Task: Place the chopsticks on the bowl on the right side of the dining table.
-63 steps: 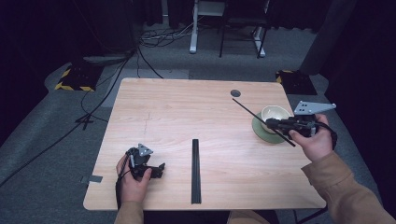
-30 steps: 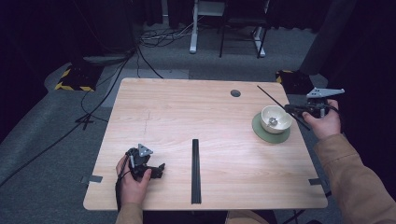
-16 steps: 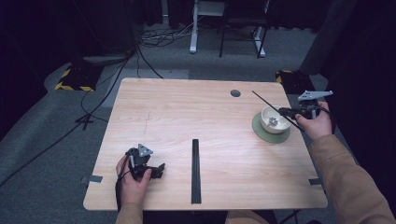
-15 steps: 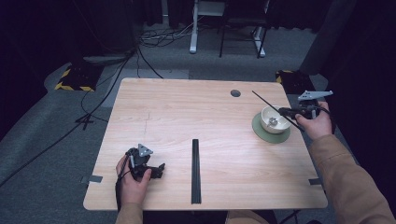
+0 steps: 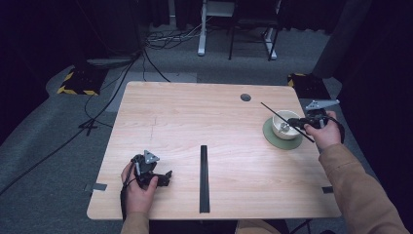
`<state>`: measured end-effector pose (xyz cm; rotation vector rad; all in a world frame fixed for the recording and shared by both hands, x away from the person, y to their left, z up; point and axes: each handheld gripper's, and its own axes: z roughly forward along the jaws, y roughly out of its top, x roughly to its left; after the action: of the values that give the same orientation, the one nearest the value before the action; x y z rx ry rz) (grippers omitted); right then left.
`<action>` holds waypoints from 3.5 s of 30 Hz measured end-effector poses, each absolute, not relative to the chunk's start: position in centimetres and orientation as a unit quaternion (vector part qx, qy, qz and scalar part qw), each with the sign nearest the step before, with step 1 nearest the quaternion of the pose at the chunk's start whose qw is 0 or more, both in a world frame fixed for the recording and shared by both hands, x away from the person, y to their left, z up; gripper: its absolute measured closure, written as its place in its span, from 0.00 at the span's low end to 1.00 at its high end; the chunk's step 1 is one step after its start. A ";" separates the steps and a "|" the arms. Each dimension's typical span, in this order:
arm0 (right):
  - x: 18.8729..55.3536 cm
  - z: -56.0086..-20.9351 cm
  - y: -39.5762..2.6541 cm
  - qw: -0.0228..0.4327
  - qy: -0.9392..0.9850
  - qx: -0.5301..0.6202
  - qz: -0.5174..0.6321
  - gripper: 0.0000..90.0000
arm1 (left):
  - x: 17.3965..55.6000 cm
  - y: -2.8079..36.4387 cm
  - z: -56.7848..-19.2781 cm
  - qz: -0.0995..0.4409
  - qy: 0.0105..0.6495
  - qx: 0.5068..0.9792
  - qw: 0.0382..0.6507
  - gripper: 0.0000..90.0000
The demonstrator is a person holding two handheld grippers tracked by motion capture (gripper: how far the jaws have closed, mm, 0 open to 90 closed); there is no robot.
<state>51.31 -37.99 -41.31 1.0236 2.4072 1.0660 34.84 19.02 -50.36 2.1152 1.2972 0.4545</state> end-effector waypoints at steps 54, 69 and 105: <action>42.2 -33.8 -31.6 0.175 0.809 0.305 0.471 0.55 | 34.8 19.0 -50.4 0.168 0.490 0.798 0.307 0.00; 39.2 -34.6 -25.6 0.147 0.832 0.235 0.481 0.53 | 34.7 19.0 -50.4 0.170 0.489 0.799 0.306 0.00; 36.4 -42.1 -16.6 0.071 0.855 0.192 0.478 0.48 | 34.7 19.0 -50.4 0.173 0.488 0.799 0.305 0.00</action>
<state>36.40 -16.64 -42.06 0.5763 2.5700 1.4363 34.72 19.03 -50.37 2.1159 1.2919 0.4569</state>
